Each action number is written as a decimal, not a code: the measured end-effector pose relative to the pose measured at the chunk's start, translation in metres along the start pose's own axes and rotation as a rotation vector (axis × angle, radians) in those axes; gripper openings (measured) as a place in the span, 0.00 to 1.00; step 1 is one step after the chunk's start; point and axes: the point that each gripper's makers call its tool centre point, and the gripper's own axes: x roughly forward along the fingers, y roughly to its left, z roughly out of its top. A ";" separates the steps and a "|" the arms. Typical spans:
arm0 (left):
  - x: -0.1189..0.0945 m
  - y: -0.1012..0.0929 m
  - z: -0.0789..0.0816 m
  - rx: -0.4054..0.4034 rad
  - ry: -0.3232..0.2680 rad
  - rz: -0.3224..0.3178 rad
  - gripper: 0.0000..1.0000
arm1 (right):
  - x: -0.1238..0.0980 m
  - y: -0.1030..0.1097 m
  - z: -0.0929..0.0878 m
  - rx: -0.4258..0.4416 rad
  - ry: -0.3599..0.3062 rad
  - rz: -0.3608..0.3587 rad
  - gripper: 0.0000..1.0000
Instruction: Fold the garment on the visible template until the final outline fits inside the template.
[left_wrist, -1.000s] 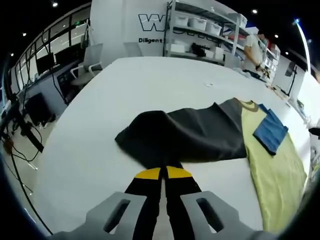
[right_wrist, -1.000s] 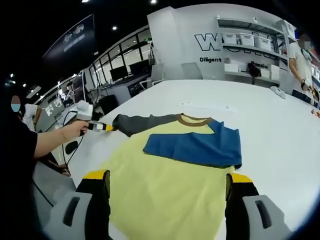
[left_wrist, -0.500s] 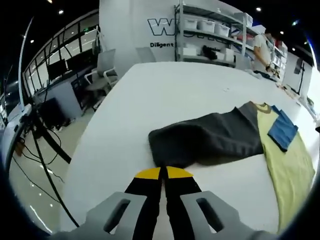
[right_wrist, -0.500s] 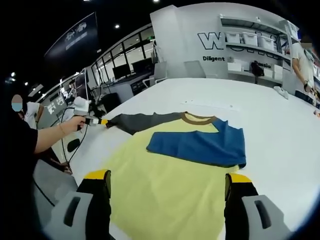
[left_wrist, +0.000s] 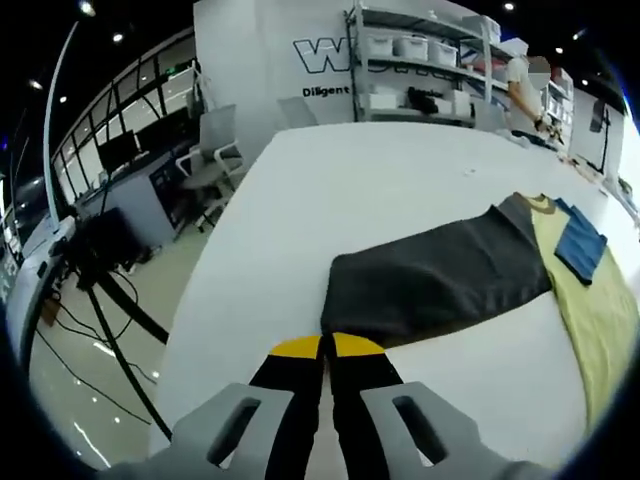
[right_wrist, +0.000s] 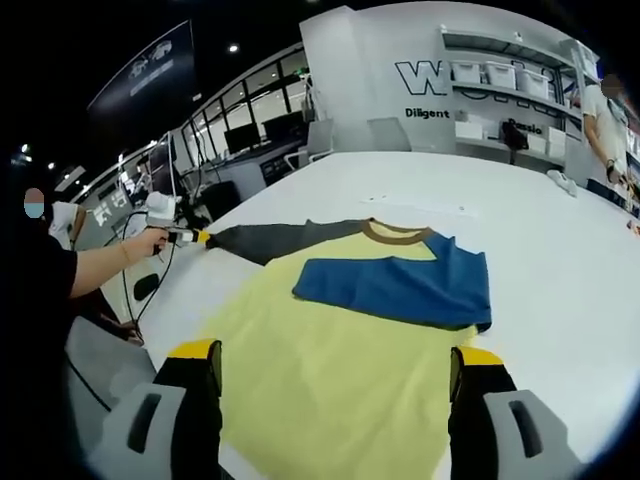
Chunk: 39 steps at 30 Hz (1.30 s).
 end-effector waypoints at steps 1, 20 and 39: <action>0.000 0.001 -0.001 0.003 0.004 0.000 0.02 | 0.000 0.000 0.000 0.001 0.002 -0.002 0.93; 0.007 -0.007 -0.014 0.014 0.057 -0.041 0.14 | -0.006 0.000 0.000 -0.011 0.001 -0.010 0.95; -0.008 -0.040 0.037 0.095 -0.095 -0.066 0.00 | -0.008 0.001 0.000 -0.020 0.011 -0.015 0.94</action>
